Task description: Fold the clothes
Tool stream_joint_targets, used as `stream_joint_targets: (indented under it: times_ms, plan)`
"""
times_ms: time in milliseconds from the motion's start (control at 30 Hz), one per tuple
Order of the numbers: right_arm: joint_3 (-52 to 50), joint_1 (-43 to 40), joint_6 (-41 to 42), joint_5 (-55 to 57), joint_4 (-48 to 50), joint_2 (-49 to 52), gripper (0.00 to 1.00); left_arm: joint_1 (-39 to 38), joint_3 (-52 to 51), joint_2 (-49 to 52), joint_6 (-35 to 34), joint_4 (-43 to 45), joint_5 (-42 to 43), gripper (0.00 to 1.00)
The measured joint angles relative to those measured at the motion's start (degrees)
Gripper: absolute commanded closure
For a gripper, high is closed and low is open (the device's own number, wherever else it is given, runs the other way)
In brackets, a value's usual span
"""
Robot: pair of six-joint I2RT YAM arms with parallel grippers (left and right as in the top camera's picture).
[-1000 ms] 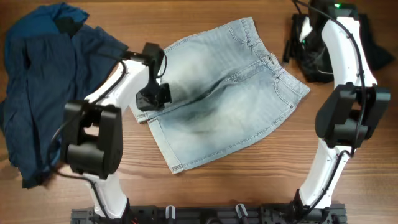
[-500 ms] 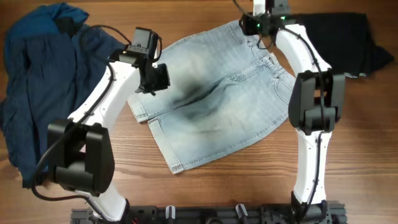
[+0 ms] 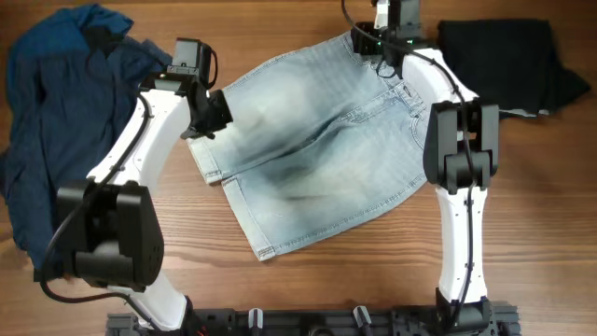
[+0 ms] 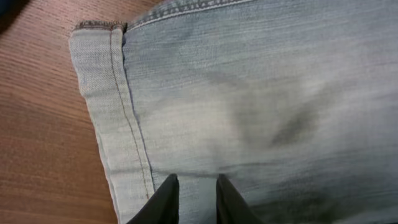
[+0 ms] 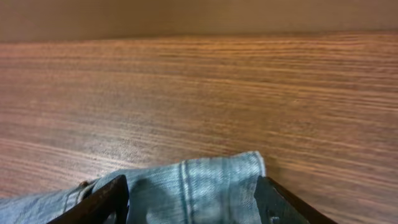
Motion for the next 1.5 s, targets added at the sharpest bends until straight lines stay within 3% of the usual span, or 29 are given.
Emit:
stream_joint_targets:
  times_ms: [100,333,567,633,733,967,1233,1267,1300,1333,1367,1500]
  plan:
    - [0.00,-1.64,1.25,0.39,1.40,0.02,0.33,0.00,0.00,0.00,0.00,-0.83,0.00,0.79]
    - [0.00,-2.97,2.34,-0.55,1.14,0.79,0.42,0.00,0.00,0.00,0.00,-0.81,0.00,0.78]
    - [0.00,-2.86,2.38,-5.40,0.50,1.03,0.78,0.00,0.00,0.00,0.00,-0.81,0.00,0.75]
    - [0.00,-2.69,2.23,-5.92,0.44,1.03,0.96,0.00,0.00,0.00,0.00,-0.79,0.00,0.76]
    - [0.00,-2.38,3.98,-5.33,0.46,1.03,0.96,0.00,0.00,0.00,0.00,-0.63,0.00,0.75]
    - [0.26,-2.12,19.39,6.64,-0.74,1.03,0.96,0.00,0.00,0.00,-0.42,0.61,0.02,0.75]
    - [0.81,-9.60,33.22,10.47,-0.63,1.03,0.96,0.00,0.00,0.02,-0.68,2.89,0.02,0.76]
    - [0.81,-10.27,33.73,10.78,-0.52,1.03,0.92,0.00,0.00,0.04,-0.79,2.91,0.02,0.76]
    - [0.92,-10.93,34.25,11.15,-0.50,1.05,0.59,0.00,0.00,0.44,-1.05,3.67,0.04,0.76]
    - [1.20,-10.99,34.45,11.10,-0.50,1.07,0.15,-0.02,0.00,1.29,-1.42,3.91,0.07,0.76]
    - [1.36,-10.99,33.83,10.73,-0.31,1.07,0.01,-0.17,0.00,2.21,-1.68,3.96,0.07,0.76]
    - [3.26,-9.49,28.44,7.58,-1.88,0.39,0.01,-0.28,0.00,4.07,-1.75,4.68,0.07,0.76]
